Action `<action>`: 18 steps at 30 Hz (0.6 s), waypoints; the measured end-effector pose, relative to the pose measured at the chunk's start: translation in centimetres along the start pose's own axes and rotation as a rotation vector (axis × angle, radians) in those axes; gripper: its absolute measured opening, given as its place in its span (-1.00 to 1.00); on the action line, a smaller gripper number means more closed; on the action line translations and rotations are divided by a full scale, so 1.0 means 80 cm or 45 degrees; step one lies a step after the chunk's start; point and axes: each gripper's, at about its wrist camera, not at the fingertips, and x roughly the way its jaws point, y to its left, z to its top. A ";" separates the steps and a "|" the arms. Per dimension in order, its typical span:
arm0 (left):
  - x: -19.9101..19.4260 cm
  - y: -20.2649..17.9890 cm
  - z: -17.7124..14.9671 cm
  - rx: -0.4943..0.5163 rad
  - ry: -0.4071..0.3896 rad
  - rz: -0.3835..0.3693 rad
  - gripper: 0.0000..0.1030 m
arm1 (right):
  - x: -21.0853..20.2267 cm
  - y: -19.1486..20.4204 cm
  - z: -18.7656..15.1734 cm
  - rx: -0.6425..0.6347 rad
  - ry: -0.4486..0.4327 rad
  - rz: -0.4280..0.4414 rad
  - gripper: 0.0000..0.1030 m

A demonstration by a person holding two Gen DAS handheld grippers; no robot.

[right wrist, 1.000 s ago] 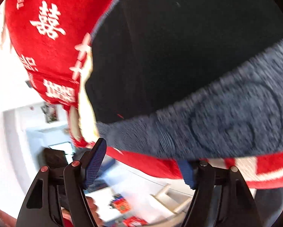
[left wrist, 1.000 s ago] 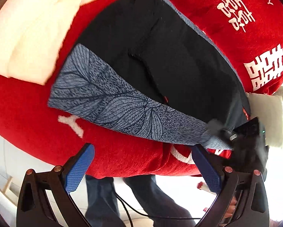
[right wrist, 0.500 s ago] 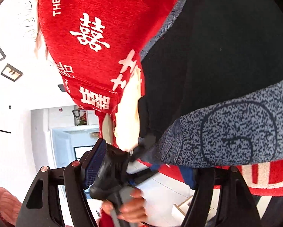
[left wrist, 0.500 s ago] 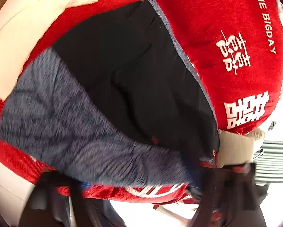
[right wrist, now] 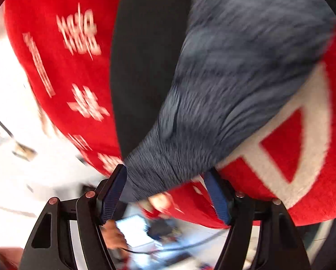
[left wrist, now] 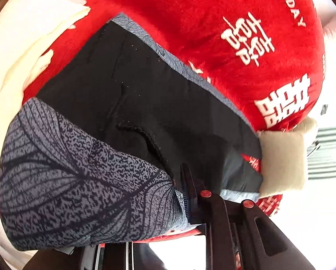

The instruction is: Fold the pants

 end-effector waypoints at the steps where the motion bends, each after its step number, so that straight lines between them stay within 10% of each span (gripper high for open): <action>1: -0.001 0.001 -0.001 0.005 0.010 0.010 -0.57 | -0.009 -0.004 0.003 0.039 -0.046 0.051 0.45; 3: 0.001 0.004 -0.003 0.003 0.031 0.021 -0.56 | -0.025 -0.010 0.008 0.106 -0.134 0.112 0.32; 7: 0.004 0.010 -0.013 -0.001 0.054 0.060 -0.56 | -0.041 -0.014 0.011 0.211 -0.198 0.111 -0.83; 18: -0.029 -0.010 0.013 0.005 -0.039 0.058 -0.56 | -0.050 0.168 0.021 -0.449 -0.081 -0.426 -0.83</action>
